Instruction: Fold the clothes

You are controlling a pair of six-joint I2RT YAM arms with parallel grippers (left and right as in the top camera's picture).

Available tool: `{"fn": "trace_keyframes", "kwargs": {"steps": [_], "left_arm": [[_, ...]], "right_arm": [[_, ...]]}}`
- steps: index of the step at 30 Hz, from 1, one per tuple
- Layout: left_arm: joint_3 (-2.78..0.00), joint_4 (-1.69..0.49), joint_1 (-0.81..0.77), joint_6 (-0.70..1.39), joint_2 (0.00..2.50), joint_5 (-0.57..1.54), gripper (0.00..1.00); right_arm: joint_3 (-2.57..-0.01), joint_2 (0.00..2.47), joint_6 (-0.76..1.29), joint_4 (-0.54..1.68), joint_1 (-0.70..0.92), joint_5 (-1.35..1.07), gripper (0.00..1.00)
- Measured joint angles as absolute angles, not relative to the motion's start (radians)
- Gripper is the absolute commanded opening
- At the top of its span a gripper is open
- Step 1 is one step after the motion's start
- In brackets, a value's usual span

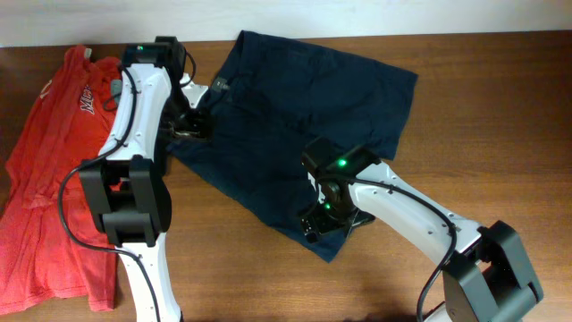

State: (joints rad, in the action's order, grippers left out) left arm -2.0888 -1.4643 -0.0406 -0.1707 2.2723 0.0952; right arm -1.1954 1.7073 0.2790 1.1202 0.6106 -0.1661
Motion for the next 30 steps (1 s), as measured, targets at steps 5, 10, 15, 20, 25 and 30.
{"fn": "trace_keyframes", "kwargs": {"steps": [5, 10, 15, 20, 25, 30], "left_arm": [[-1.958, -1.358, -0.041, 0.032, 2.272, 0.035, 0.76], [-1.878, -1.348, -0.039, 0.288, 2.272, -0.106, 0.76], [-1.868, -1.269, -0.032, 0.444, 2.272, -0.159, 0.76], [-1.829, -1.155, -0.034, 0.5, 2.272, -0.16, 0.75], [-1.776, -1.075, -0.038, 0.521, 2.272, -0.126, 0.65], [-1.751, -1.052, -0.038, 0.534, 2.261, -0.101, 0.35]], "right_arm": [[-1.178, 1.707, 0.316, 1.116, 0.611, -0.168, 0.99], [-1.178, 1.707, 0.384, 1.116, 0.611, -0.175, 0.99], [-1.178, 1.707, 0.427, 1.113, 0.611, -0.175, 1.0], [-1.178, 1.707, 0.46, 1.113, 0.611, -0.181, 1.0], [-1.178, 1.707, 0.488, 1.113, 0.611, -0.195, 0.95], [-1.178, 1.707, 0.513, 1.113, 0.611, -0.22, 0.94]]}}
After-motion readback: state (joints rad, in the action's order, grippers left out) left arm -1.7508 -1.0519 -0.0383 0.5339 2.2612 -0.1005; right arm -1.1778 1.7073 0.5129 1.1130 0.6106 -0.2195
